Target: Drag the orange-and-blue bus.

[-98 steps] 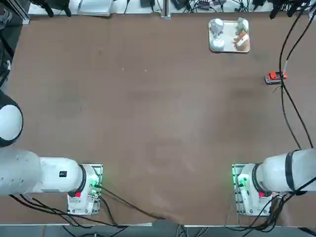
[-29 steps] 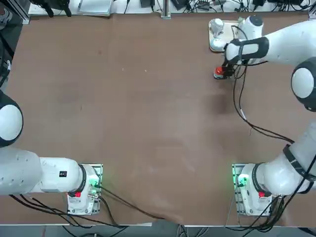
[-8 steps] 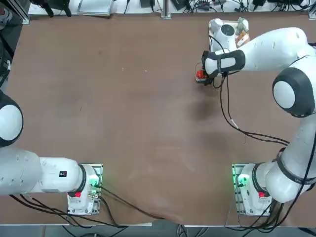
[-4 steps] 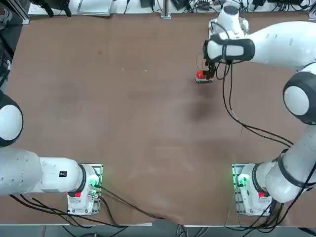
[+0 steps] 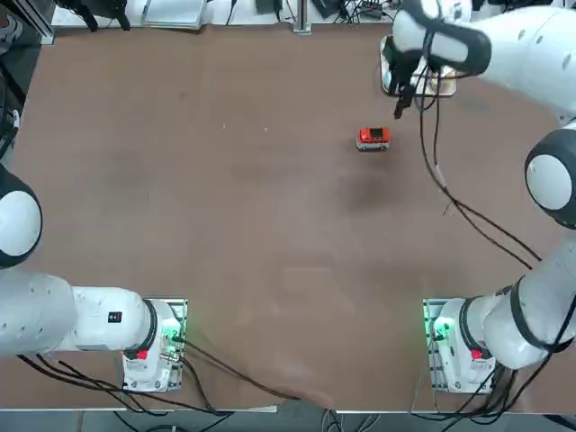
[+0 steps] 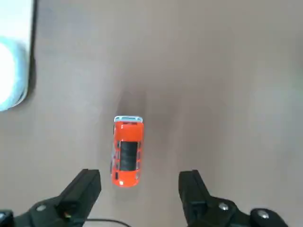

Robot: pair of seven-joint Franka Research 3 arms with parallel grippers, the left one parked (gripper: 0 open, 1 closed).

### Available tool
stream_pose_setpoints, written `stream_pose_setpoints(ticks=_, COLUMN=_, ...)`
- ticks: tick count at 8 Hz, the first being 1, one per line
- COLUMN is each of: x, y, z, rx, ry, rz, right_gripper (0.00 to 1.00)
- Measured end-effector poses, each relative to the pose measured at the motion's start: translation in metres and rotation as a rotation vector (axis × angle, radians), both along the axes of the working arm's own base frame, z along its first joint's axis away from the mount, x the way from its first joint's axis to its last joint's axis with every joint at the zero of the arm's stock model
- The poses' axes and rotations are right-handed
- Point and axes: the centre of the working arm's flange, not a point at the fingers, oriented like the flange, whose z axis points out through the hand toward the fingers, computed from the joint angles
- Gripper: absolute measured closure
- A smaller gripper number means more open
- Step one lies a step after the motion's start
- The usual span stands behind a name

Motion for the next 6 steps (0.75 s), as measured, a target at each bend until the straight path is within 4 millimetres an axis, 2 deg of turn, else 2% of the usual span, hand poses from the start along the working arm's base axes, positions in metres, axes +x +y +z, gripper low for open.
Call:
stream_pose_setpoints(ticks=1, x=0.007, y=-0.018, z=0.017, rx=0.021, ry=0.027, rz=0.091, right_gripper=0.00)
stream_pose_setpoints(ticks=3, x=0.018, y=-0.066, z=0.041, rx=0.090, ry=0.088, rz=0.305, right_gripper=0.00)
stream_pose_setpoints(ticks=6, x=0.019, y=-0.124, z=0.068, rx=0.178, ry=0.184, rz=0.734, right_gripper=0.00)
